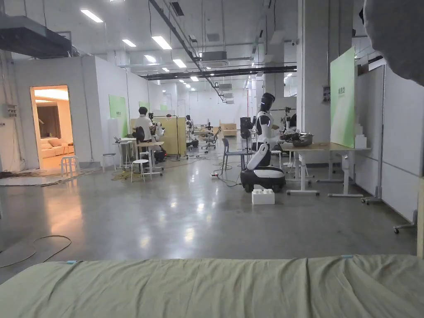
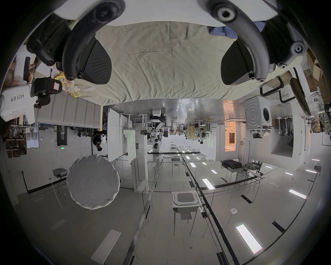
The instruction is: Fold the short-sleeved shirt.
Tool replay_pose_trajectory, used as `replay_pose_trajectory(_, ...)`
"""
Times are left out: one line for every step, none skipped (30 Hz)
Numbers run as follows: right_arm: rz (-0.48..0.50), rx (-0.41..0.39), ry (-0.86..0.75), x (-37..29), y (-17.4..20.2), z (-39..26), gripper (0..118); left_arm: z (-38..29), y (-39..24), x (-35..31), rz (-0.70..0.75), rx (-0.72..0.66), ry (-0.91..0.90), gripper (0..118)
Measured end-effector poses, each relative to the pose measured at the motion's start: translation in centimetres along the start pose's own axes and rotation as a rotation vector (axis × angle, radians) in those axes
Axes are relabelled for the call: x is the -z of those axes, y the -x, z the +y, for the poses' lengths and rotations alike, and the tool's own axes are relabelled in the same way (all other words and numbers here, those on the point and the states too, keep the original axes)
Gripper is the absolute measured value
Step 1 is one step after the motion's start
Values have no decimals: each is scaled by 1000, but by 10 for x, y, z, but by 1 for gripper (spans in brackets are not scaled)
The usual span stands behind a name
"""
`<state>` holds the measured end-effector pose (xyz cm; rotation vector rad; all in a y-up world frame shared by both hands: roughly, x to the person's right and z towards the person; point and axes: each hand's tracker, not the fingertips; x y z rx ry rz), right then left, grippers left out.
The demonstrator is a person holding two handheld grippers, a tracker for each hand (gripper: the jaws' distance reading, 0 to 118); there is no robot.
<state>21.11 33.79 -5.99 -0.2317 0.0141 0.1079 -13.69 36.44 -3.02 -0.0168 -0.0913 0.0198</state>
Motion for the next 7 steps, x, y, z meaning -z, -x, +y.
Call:
replay_pose_trajectory(22, -22, -49, -2, 3, -1, 118, -1, -1, 0, 2, 6, 4, 118)
replay_pose_trajectory(40, -41, -91, -5, 5, 1, 118, -2, -1, 0, 9, 15, 4, 118)
replay_pose_trajectory(52, -54, -128, -7, 6, 4, 118, -2, -1, 0, 15, 24, 10, 118)
replay_pose_trajectory(74, -4, -121, -9, 6, 3, 118, -3, -1, 1, 19, 31, 13, 118)
replay_pose_trajectory(83, 3, -154, -10, 3, 4, 118, -3, -2, 0, 22, 33, 10, 118)
replay_pose_trajectory(85, 14, -168, -12, 2, 5, 118, -2, -2, 0, 23, 33, 6, 118)
replay_pose_trajectory(85, 16, -176, -13, 2, 6, 118, -1, -2, 0, 23, 29, -2, 118)
